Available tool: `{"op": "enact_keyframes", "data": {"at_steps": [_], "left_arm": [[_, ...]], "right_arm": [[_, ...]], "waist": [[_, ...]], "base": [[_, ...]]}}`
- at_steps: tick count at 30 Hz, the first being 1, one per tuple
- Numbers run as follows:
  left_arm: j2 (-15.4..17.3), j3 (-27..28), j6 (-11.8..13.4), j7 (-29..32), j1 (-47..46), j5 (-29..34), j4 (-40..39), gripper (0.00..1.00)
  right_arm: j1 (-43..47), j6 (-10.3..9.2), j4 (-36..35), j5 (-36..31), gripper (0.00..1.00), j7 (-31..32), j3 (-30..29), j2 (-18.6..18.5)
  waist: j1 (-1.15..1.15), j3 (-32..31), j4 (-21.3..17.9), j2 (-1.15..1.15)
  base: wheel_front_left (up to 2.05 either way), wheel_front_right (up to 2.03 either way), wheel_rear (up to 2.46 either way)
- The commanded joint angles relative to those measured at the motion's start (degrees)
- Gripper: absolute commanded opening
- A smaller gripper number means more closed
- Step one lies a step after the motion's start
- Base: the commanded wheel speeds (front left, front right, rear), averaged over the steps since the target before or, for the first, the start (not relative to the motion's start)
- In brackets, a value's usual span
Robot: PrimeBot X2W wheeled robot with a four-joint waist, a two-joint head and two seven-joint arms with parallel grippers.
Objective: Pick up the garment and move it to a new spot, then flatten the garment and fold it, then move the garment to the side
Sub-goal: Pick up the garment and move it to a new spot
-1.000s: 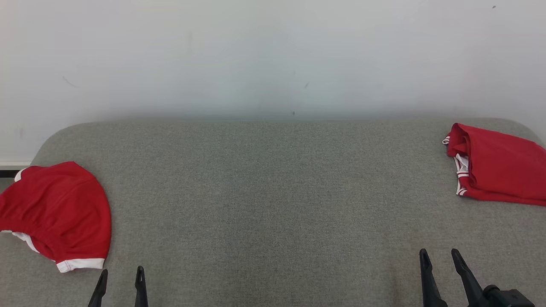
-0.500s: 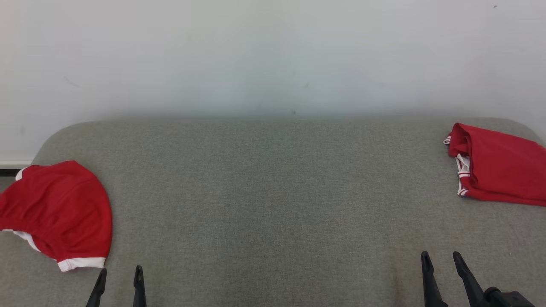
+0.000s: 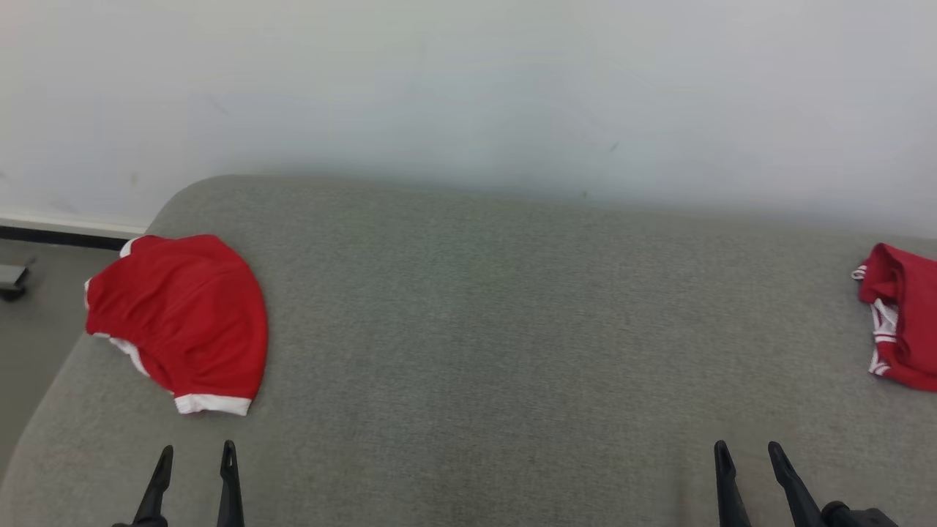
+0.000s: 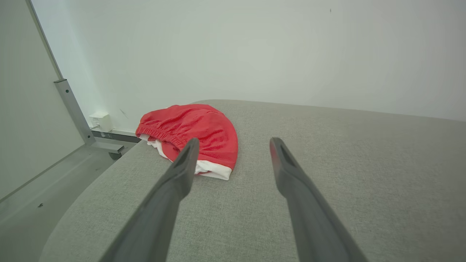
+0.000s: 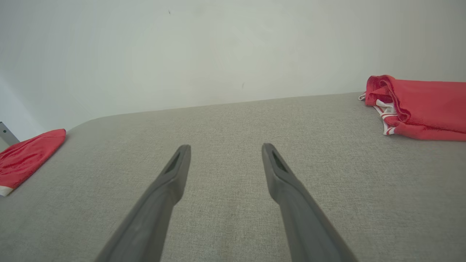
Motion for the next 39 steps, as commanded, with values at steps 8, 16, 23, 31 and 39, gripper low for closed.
{"op": "enact_keyframes", "data": {"at_steps": [8, 16, 23, 31, 39], "left_arm": [[0.96, 0.47, 0.46, -0.19, -1.11, -0.43, 0.81, 1.00], [1.41, 1.20, 0.93, -0.19, -1.48, -0.94, 0.97, 1.00], [1.01, 3.11, 2.46, -0.19, 0.11, -1.69, -1.58, 1.00], [1.11, 4.26, 2.90, -0.19, 1.06, -2.13, -2.50, 1.00], [2.05, 2.83, 1.52, 0.45, -4.00, -2.46, -0.71, 1.00]], "right_arm": [[-0.45, 0.02, 0.85, 0.29, 1.00, -0.56, 0.54, 0.46], [-1.30, 0.02, 1.25, -0.12, 1.00, -0.54, 1.13, 0.58], [-3.73, 0.02, 1.65, -0.51, 1.00, 0.29, 3.41, 0.01], [-5.21, 0.02, 3.02, 0.18, 1.00, 0.08, 4.89, -0.36], [-4.04, 0.02, 2.69, 0.00, 1.00, -0.58, 2.24, -0.69]], "waist": [[-0.01, 0.95, 12.61, -0.01], [-0.01, 1.52, 19.75, -0.01], [-0.01, 3.10, 20.99, -0.01], [-0.01, 3.16, 21.06, -0.01], [-0.01, 3.20, 20.37, -0.01]], "base": [[0.00, 0.00, 0.00], [0.00, 0.00, 0.00], [0.00, 0.00, 0.00], [0.00, 0.00, 0.00], [0.00, 0.00, 0.00]]}}
